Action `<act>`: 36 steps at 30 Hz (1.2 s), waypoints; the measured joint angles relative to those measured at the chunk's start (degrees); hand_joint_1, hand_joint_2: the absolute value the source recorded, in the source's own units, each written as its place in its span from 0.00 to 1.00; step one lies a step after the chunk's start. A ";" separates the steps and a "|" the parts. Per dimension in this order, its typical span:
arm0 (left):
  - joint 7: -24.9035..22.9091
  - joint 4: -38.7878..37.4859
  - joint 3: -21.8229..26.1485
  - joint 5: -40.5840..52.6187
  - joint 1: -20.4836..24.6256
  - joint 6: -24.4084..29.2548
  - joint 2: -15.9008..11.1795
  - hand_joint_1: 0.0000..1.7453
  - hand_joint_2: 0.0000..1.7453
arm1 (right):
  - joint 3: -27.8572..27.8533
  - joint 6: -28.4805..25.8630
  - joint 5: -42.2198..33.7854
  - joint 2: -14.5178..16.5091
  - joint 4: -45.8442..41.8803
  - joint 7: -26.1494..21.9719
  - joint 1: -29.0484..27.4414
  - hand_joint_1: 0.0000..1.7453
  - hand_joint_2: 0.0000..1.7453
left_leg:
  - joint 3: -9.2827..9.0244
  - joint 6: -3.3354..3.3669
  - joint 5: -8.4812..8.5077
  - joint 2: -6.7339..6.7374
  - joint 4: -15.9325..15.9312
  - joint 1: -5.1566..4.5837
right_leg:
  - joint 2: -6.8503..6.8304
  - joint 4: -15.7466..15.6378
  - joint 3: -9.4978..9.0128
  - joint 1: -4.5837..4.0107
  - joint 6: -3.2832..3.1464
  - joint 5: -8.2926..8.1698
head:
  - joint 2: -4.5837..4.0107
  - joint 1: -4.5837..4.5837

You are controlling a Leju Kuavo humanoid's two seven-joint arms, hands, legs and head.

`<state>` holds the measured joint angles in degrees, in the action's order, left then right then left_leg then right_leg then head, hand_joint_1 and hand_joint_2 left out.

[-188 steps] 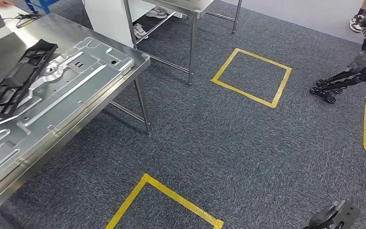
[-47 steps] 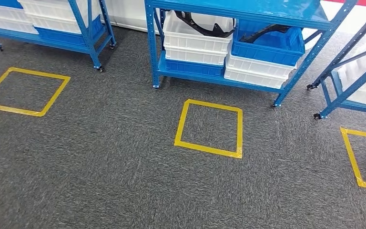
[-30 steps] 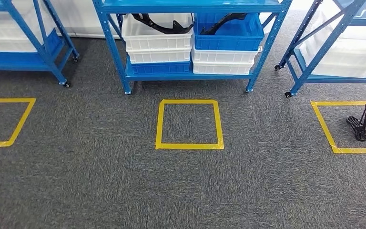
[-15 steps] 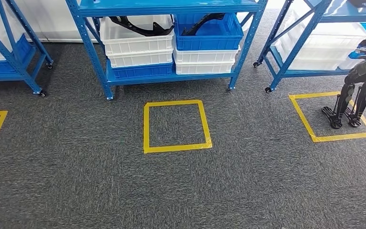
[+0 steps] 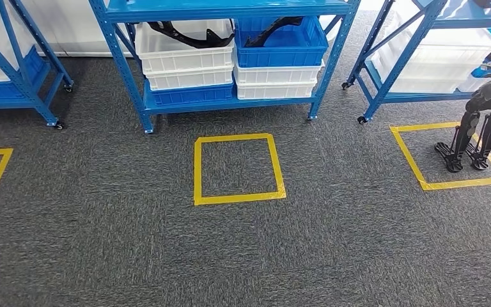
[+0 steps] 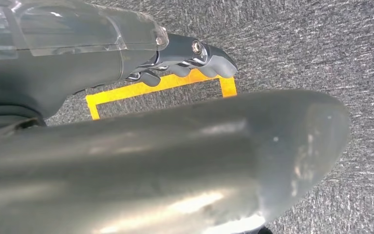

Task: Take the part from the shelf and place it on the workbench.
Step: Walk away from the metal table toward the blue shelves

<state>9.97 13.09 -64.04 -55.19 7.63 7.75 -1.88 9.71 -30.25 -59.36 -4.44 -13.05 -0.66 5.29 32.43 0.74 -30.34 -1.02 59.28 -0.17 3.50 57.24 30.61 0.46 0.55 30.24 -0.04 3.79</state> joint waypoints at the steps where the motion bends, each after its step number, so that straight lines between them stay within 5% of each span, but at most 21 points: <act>1: 0.00 0.00 -0.02 0.00 0.00 0.00 -0.01 0.00 0.00 | 0.03 0.00 0.00 0.00 0.00 0.00 0.00 0.00 0.00 | -0.02 0.00 0.00 0.00 0.00 0.01 | 0.00 0.01 0.00 -0.01 0.01 0.01 | 0.00 -0.02; 17: 0.00 0.00 -0.13 0.01 0.00 -0.01 -0.03 0.00 0.00 | 0.41 0.00 0.17 0.02 0.00 0.34 0.00 0.00 0.00 | -0.10 0.06 -0.06 0.01 0.02 -0.03 | 0.00 0.11 0.00 -0.01 0.15 0.04 | 0.00 -0.11; 26: 0.00 0.00 -0.39 0.02 0.05 0.01 -0.08 0.00 0.00 | 0.92 -0.13 0.60 0.42 0.00 1.20 -0.10 0.00 0.00 | -0.37 1.13 -0.02 0.04 -0.31 -0.47 | -0.11 0.53 0.03 0.57 1.46 -0.28 | 0.00 -0.39; 28: 0.00 0.00 -0.40 0.02 0.05 0.00 -0.10 0.00 0.00 | 1.08 -0.14 0.61 0.50 0.00 1.20 -0.05 0.00 0.00 | -0.86 1.51 0.12 0.36 -0.72 -0.23 | -1.34 3.01 1.01 0.47 1.71 1.15 | 0.00 -0.10; 32: -0.01 -0.01 -0.42 0.02 -0.05 0.00 -0.15 0.00 0.00 | 1.33 -0.13 0.61 0.63 0.00 1.20 0.24 0.00 0.00 | -1.07 1.74 0.02 1.41 -0.84 -0.38 | -3.15 15.91 7.60 0.45 1.74 7.37 | -0.01 0.56; 34: -0.02 -0.02 -0.42 0.02 -0.06 0.00 -0.19 0.00 0.00 | 1.37 -0.13 0.62 0.67 0.01 1.20 0.07 0.00 0.00 | -1.33 1.63 -0.16 1.70 -0.81 -0.52 | -3.21 15.04 7.54 0.39 1.43 5.59 | -0.01 0.66; 36: -0.02 -0.01 -0.42 0.02 -0.02 0.01 -0.18 0.00 0.00 | 1.38 -0.13 0.62 0.65 0.02 1.20 0.01 0.00 0.00 | -1.78 1.35 -0.52 1.88 -0.86 -0.56 | -3.38 7.46 4.18 0.10 0.59 1.20 | 0.00 0.78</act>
<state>9.95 13.08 -64.46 -55.17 7.61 7.75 -2.05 11.09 -30.38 -58.74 -3.79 -13.03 0.55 5.30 30.65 2.08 -30.85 0.86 58.42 -0.73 0.12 64.70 34.79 0.56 1.13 31.44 -0.04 4.57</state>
